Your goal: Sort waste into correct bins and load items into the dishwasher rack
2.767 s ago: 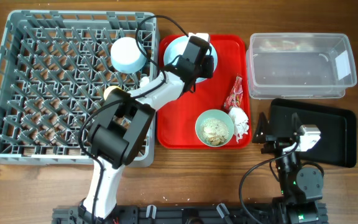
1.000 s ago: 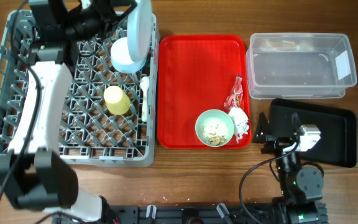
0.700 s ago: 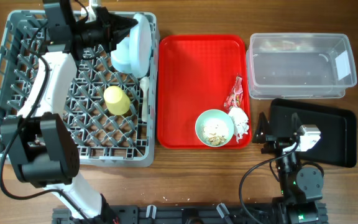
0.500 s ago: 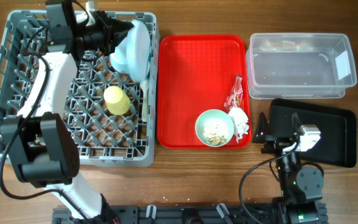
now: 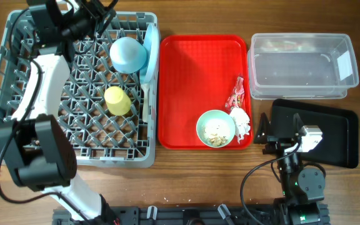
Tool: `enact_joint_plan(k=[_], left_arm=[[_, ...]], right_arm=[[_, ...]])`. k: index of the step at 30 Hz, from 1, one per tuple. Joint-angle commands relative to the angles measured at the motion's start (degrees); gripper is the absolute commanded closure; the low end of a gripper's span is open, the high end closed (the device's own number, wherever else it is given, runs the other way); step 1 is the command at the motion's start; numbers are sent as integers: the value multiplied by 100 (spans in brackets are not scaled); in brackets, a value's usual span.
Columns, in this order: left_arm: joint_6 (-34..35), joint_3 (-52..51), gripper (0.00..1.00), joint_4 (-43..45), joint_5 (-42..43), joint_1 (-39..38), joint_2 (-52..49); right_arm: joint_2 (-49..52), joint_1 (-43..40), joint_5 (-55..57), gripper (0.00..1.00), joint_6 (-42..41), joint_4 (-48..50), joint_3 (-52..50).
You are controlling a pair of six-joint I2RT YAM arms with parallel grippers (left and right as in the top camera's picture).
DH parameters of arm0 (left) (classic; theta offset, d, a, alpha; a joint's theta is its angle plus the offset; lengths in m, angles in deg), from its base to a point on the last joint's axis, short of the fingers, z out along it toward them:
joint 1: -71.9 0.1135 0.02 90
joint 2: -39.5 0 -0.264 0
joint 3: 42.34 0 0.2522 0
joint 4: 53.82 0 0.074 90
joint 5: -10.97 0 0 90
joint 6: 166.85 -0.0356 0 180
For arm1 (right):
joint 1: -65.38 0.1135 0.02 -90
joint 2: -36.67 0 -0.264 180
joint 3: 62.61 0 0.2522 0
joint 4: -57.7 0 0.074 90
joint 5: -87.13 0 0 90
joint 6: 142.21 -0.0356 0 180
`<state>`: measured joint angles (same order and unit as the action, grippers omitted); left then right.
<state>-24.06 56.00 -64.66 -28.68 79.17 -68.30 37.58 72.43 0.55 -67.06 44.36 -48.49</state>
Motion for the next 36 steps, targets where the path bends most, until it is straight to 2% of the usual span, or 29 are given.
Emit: enact_joint_plan(k=[1,3,5,6,8,9,11,16,22,25,28,31,34,36], left_arm=[[-446,20,48,-531,527,-286,776],[-1119,20,50,-1412,153,-675,946],[-1934,20,46,-2566,-968,-1224,979],[-2328,17,39,-3152,-1904,-1572,977],[-2774,17,36,-3602,-3309,-2155,977],[-2865,17,35,-3757,-4422,-2516,977],[-3001,17,34,-3875,-5613,-2898,977],[-3163,20,34,-3810,-5842,-3021,994],[-2806,20,32,-3930,-5768,-2179,1180],[-2682,20,32,-4002,-5191,-1886,1255],[-2680,20,30,-3773,-5123,-2020,1838],[-2682,20,22,-3683,-5123,-2190,2422],[-2686,20,0,-3936,-5128,-2404,2732],[-2686,20,0,-4179,-5123,-2498,2767]], right_arm=[[-33,17,-50,0,48,28,-4],[-31,17,-50,0,46,28,-4],[-33,17,-50,0,48,28,-4],[-33,17,-50,0,48,28,-4],[-31,17,-50,0,48,28,-4],[-31,17,-50,0,48,28,-4],[-33,17,-50,1,48,28,-4],[-33,17,-50,0,48,28,-7],[-33,17,-50,0,48,28,-7],[-33,17,-50,0,46,28,-4],[-31,17,-50,0,48,28,-4],[-33,17,-50,0,46,28,-4],[-31,17,-50,0,46,28,-4],[-31,17,-52,0,44,28,-4]])
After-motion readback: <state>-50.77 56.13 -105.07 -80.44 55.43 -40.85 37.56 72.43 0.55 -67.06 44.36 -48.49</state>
